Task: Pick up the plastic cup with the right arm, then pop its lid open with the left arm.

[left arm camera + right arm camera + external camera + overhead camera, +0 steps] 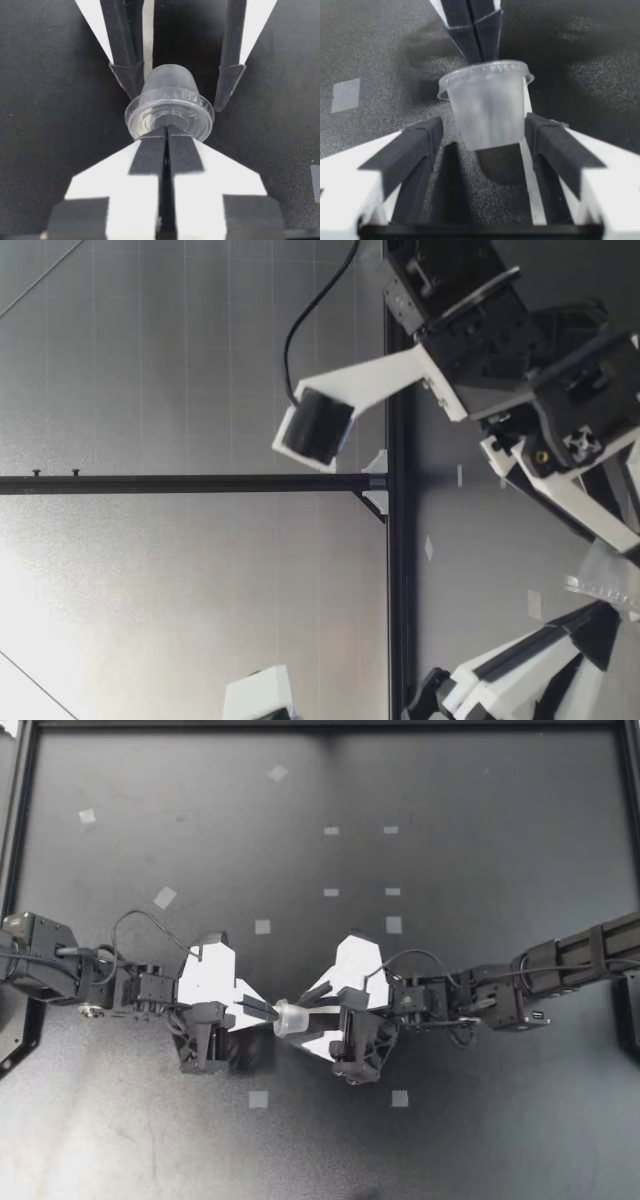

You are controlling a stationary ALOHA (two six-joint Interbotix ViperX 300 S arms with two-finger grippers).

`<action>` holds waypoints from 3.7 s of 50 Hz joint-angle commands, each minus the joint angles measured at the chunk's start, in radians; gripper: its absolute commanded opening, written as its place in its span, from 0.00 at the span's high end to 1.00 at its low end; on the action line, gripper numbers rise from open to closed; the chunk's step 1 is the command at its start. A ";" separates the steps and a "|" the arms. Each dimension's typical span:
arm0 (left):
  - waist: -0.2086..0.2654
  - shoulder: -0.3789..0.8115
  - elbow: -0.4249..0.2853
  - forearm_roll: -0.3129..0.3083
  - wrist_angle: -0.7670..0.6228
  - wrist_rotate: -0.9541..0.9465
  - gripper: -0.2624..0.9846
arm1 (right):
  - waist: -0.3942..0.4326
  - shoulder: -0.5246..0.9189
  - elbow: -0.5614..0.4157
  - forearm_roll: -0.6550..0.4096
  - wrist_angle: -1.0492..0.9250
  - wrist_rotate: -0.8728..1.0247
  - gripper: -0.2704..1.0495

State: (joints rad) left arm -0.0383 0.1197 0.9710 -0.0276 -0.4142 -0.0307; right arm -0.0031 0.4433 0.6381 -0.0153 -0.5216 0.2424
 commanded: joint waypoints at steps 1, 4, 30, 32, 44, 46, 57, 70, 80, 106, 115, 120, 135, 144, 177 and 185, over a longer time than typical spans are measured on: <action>-0.002 -0.011 -0.015 0.000 -0.009 -0.002 0.84 | 0.002 -0.017 -0.021 -0.011 0.012 -0.002 0.28; -0.002 -0.012 -0.012 -0.002 -0.009 -0.002 0.84 | 0.002 -0.017 -0.026 -0.012 0.021 -0.009 0.29; -0.002 -0.040 -0.008 -0.002 0.000 -0.009 0.84 | 0.002 -0.046 -0.028 -0.029 0.115 -0.046 0.56; -0.002 -0.060 -0.006 -0.002 0.002 -0.015 0.84 | 0.002 -0.051 -0.026 -0.029 0.118 -0.046 0.56; -0.002 -0.267 0.052 -0.014 -0.118 -0.112 0.83 | 0.000 -0.155 0.054 -0.029 0.060 -0.051 0.56; -0.002 -0.296 0.077 -0.026 -0.173 -0.146 0.83 | 0.002 -0.179 0.078 -0.029 0.021 -0.054 0.56; -0.002 -0.370 0.192 -0.038 -0.540 -0.425 0.68 | 0.002 -0.322 0.232 -0.029 -0.393 -0.097 0.56; -0.002 -0.337 0.153 -0.029 -0.617 -0.750 0.19 | 0.000 -0.344 0.291 -0.028 -0.758 -0.259 0.56; -0.002 -0.250 0.064 -0.008 -0.617 -0.989 0.21 | -0.003 -0.307 0.250 0.002 -0.801 -0.368 0.56; -0.002 -0.192 0.003 0.124 -0.634 -1.155 0.21 | -0.005 -0.262 0.239 0.014 -0.707 -0.367 0.56; -0.002 -0.192 0.000 0.124 -0.634 -1.152 0.21 | -0.005 -0.250 0.242 0.014 -0.644 -0.331 0.56; -0.002 -0.206 -0.008 0.130 -0.635 -1.146 0.22 | -0.005 -0.242 0.252 0.012 -0.618 -0.282 0.56; -0.002 -0.242 0.006 0.132 -0.606 -1.077 0.22 | -0.005 -0.216 0.262 0.012 -0.565 -0.201 0.56; -0.002 -0.244 0.018 0.132 -0.600 -1.045 0.22 | -0.003 -0.229 0.264 0.011 -0.531 -0.195 0.56; 0.006 -0.262 0.015 0.124 -0.368 -0.160 0.22 | 0.012 -0.423 0.290 -0.025 -0.538 -0.038 0.56; 0.006 -0.262 0.018 0.123 -0.367 -0.164 0.22 | 0.012 -0.405 0.287 -0.025 -0.557 -0.040 0.56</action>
State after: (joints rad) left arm -0.0353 -0.1197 1.0063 0.0966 -0.7777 -0.1948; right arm 0.0046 0.0445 0.9342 -0.0383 -1.0615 0.2040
